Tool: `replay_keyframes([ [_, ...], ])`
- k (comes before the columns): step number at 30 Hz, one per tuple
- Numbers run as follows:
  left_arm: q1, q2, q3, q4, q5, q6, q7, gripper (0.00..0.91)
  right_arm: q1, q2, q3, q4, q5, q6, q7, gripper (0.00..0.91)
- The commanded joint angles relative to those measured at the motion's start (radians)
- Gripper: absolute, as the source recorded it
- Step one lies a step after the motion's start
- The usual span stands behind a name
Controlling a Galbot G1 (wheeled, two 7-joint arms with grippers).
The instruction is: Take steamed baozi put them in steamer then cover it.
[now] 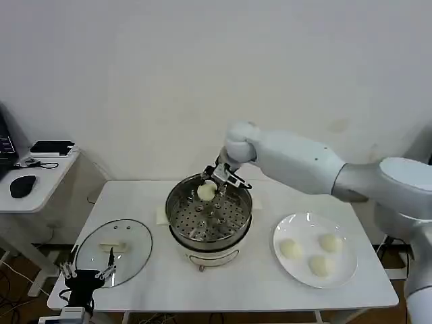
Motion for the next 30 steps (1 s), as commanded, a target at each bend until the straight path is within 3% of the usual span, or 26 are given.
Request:
replay_keyframes([
  [1,0.000,0.000,-0.003,0.002,0.000,-0.003,-0.001,0.907,-0.036,0.034,-0.004,-0.080,-0.129,0.097,0.043,0.554],
  [9,0.003,-0.003,-0.003,-0.006,0.002,-0.004,-0.002,0.907,-0.048,0.065,0.018,-0.134,-0.178,0.131,0.078,0.584],
  [13,0.001,-0.001,-0.007,-0.004,0.002,-0.004,-0.003,0.907,-0.052,0.072,0.023,-0.146,-0.189,0.145,0.096,0.715],
  [15,0.001,-0.002,-0.007,-0.003,0.002,-0.005,-0.003,0.907,-0.051,0.071,0.024,-0.142,-0.182,0.149,0.106,0.877],
  [17,0.003,-0.002,-0.006,-0.004,0.002,-0.005,-0.003,0.907,-0.044,0.067,0.023,-0.131,-0.161,0.145,0.107,0.907],
  [25,0.004,0.005,-0.003,-0.005,-0.001,-0.005,-0.002,0.907,0.099,-0.060,-0.007,0.096,0.048,0.028,0.040,0.907],
  [27,0.002,0.010,0.000,-0.004,-0.002,-0.005,-0.001,0.907,0.165,-0.139,-0.034,0.189,0.173,-0.059,0.024,0.907],
  [30,-0.002,0.020,0.004,-0.007,-0.013,-0.004,0.000,0.907,0.232,-0.267,-0.069,0.307,0.288,-0.185,0.012,0.907],
])
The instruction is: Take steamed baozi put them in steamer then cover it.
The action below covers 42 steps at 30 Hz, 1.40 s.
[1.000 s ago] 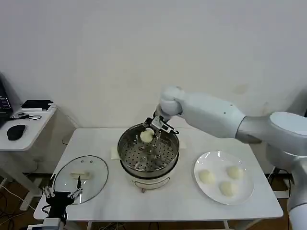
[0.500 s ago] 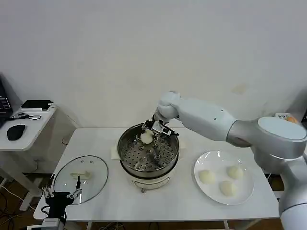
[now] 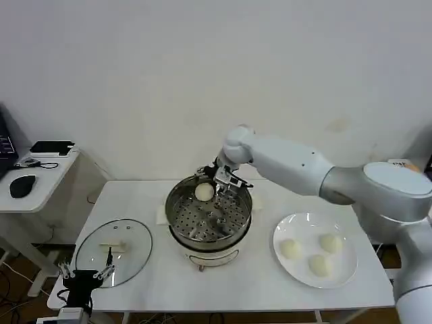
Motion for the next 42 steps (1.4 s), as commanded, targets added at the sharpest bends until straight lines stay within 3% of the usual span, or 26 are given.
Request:
replay_keyframes([
  [1,-0.005,0.016,0.006,-0.003,-0.011,0.002,0.002,0.907,0.233,-0.313,-0.083,0.364,0.366,-0.304,-0.054,0.907],
  [4,-0.008,0.029,0.014,-0.011,-0.014,0.004,0.004,0.907,0.297,-0.449,-0.135,0.458,0.397,-0.419,-0.064,0.907],
  [10,-0.022,0.052,0.031,-0.021,-0.016,0.008,0.007,0.907,0.333,-0.736,-0.234,0.617,0.420,-0.552,-0.072,0.907],
  [18,-0.046,0.081,0.037,-0.011,-0.023,0.012,0.010,0.907,0.211,-0.945,-0.274,0.779,0.415,-0.666,-0.057,0.907],
  [20,-0.048,0.080,0.040,-0.006,-0.023,0.011,0.010,0.907,0.118,-0.988,-0.216,0.796,0.401,-0.680,-0.051,0.907],
  [24,-0.049,0.074,0.046,0.002,-0.021,0.009,0.010,0.907,-0.020,-1.026,-0.166,0.801,0.382,-0.684,-0.034,0.907],
  [26,-0.049,0.069,0.049,0.004,-0.020,0.009,0.010,0.907,-0.197,-1.038,0.000,0.785,0.320,-0.678,-0.031,0.907],
  [32,-0.050,0.060,0.051,0.008,-0.012,0.011,0.011,0.907,-0.447,-0.970,0.193,0.711,0.274,-0.680,-0.017,0.907],
  [37,-0.040,0.055,0.045,0.005,-0.011,0.010,0.011,0.907,-0.535,-0.900,0.281,0.634,0.263,-0.679,0.007,0.907],
  [42,-0.028,0.049,0.038,0.001,-0.010,0.009,0.010,0.907,-0.558,-0.852,0.304,0.583,0.262,-0.679,0.002,0.907],
])
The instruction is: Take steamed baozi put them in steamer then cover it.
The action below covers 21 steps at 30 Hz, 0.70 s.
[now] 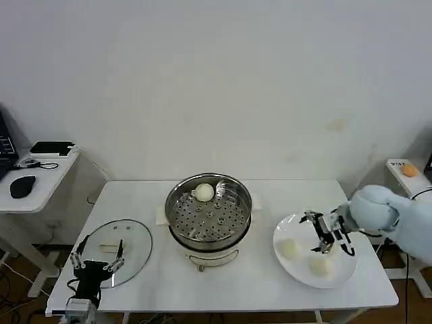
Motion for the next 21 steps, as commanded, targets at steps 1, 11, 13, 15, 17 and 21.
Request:
replay_keyframes([
  [1,0.009,-0.002,-0.006,-0.003,0.002,-0.002,0.000,0.907,-0.273,0.055,0.208,-0.099,-0.034,-0.032,0.014,0.907],
  [11,0.008,0.002,-0.014,-0.001,0.002,-0.002,0.001,0.907,-0.311,0.160,0.243,-0.237,-0.064,-0.014,0.026,0.907],
  [13,0.008,0.004,-0.017,-0.002,0.001,-0.001,0.001,0.907,-0.311,0.176,0.240,-0.253,-0.066,-0.008,0.023,0.907],
  [15,0.008,0.005,-0.020,-0.001,0.001,-0.001,0.001,0.907,-0.309,0.192,0.237,-0.263,-0.064,-0.008,0.019,0.907],
  [17,0.007,0.005,-0.021,0.001,0.000,0.000,0.001,0.907,-0.309,0.204,0.235,-0.267,-0.063,-0.007,0.017,0.897],
  [21,0.006,0.003,-0.021,0.003,0.001,-0.001,0.001,0.907,-0.304,0.235,0.233,-0.287,-0.062,-0.007,0.024,0.867],
])
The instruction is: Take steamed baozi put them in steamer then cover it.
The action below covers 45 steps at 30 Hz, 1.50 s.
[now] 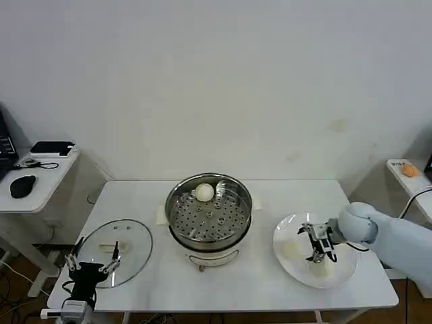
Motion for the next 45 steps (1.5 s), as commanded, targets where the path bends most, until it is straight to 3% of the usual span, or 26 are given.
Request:
replay_keyframes([
  [1,-0.001,-0.001,-0.002,0.003,0.000,0.001,0.000,0.907,-0.043,0.097,0.036,-0.093,-0.009,0.001,0.008,0.877],
  [6,0.002,-0.003,-0.009,0.001,0.000,0.001,0.000,0.907,-0.039,0.126,0.031,-0.109,-0.007,-0.005,0.002,0.846],
  [18,0.010,-0.013,-0.012,-0.009,0.000,0.000,0.000,0.907,-0.001,0.097,0.006,-0.078,0.007,-0.036,-0.038,0.625],
  [24,0.010,-0.013,-0.011,-0.008,-0.001,-0.001,0.000,0.907,0.080,0.043,-0.020,-0.040,0.055,-0.041,-0.058,0.625],
  [33,-0.006,-0.003,0.003,0.004,-0.007,-0.001,0.001,0.907,0.398,-0.030,-0.102,0.021,0.171,-0.055,-0.077,0.635],
  [39,-0.021,0.008,0.014,0.013,-0.010,-0.001,0.001,0.907,0.637,0.038,-0.235,0.055,0.276,-0.082,-0.072,0.635],
  [45,-0.044,0.016,0.014,0.024,-0.021,-0.001,0.002,0.907,0.825,0.234,-0.373,0.051,0.422,-0.140,-0.022,0.645],
])
